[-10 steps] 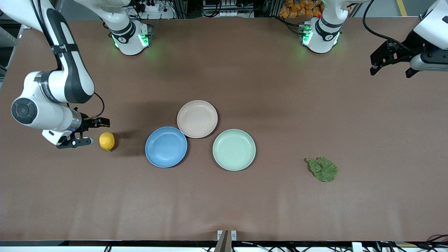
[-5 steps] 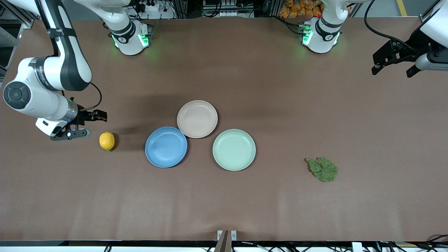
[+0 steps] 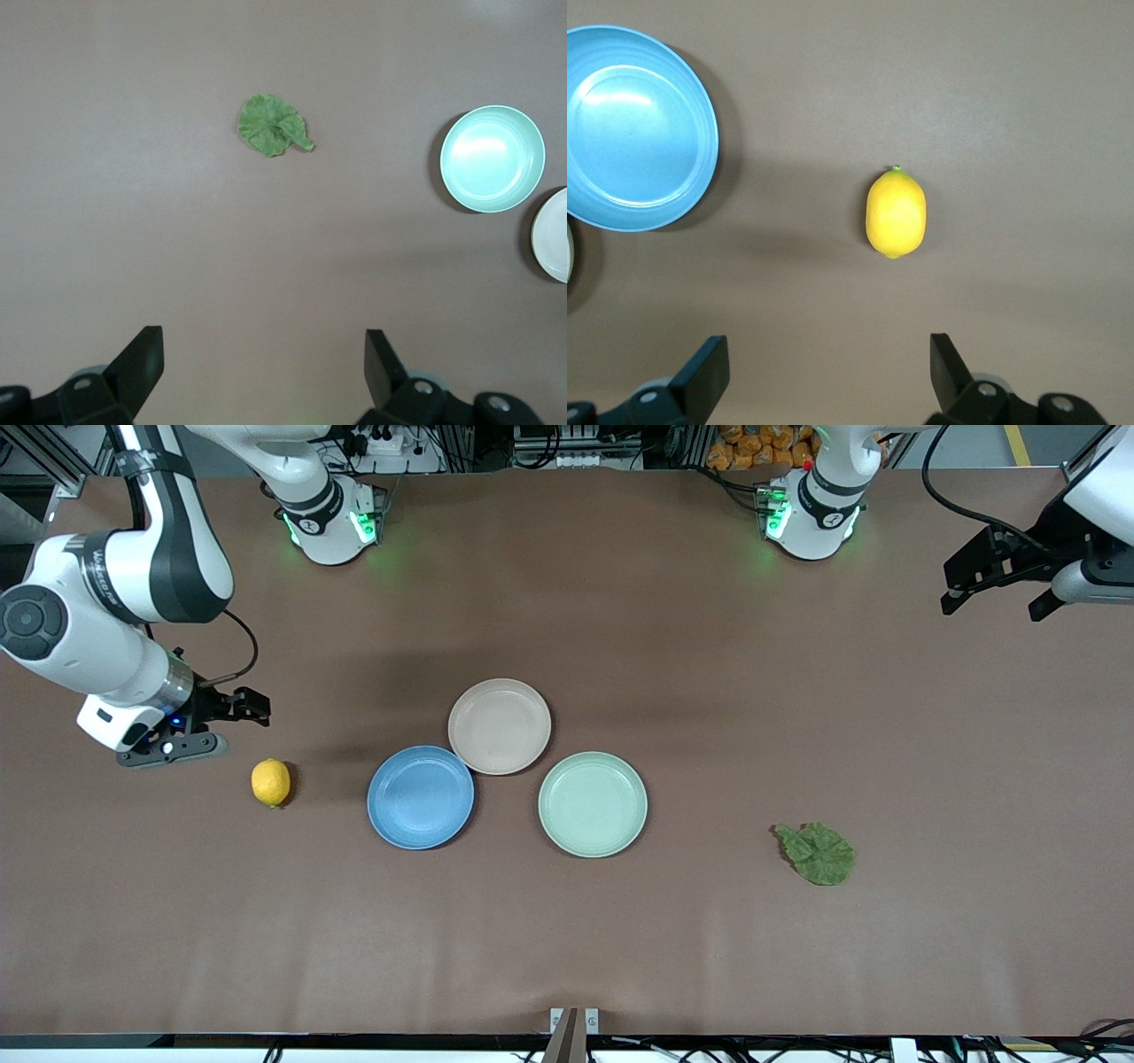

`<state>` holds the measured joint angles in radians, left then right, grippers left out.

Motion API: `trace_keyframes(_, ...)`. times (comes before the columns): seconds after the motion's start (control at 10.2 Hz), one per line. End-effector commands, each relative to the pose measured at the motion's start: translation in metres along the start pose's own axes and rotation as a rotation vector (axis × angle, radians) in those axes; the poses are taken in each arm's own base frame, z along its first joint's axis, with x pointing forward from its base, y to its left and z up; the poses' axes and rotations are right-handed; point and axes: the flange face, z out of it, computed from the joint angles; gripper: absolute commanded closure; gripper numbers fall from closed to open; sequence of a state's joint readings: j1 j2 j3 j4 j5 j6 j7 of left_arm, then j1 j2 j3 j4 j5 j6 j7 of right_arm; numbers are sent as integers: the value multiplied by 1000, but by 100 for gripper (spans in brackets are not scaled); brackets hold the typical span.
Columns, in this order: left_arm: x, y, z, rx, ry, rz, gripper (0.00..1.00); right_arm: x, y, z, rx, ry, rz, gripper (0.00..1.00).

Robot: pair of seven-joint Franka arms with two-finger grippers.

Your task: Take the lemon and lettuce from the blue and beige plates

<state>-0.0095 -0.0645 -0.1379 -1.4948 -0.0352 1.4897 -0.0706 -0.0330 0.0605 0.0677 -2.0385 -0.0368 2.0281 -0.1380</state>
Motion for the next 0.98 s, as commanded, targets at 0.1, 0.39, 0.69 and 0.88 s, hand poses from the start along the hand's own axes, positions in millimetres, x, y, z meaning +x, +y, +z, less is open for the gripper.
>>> trace_keyframes(0.1, -4, -1, -3, -24, -6, -7, 0, -17, 7, -32, -2, -13, 22, 0)
trace_keyframes(0.39, -4, 1, -2, -22, -7, -4, 0, -27, 13, -69, -3, -25, 39, 0)
trace_keyframes(0.69, -4, 2, -2, -22, -7, -4, 0, -30, 21, -116, 1, -44, 56, 0)
trace_keyframes(0.88, -4, 2, -2, -22, -7, -4, 0, -28, 24, -126, 13, -26, 71, 0)
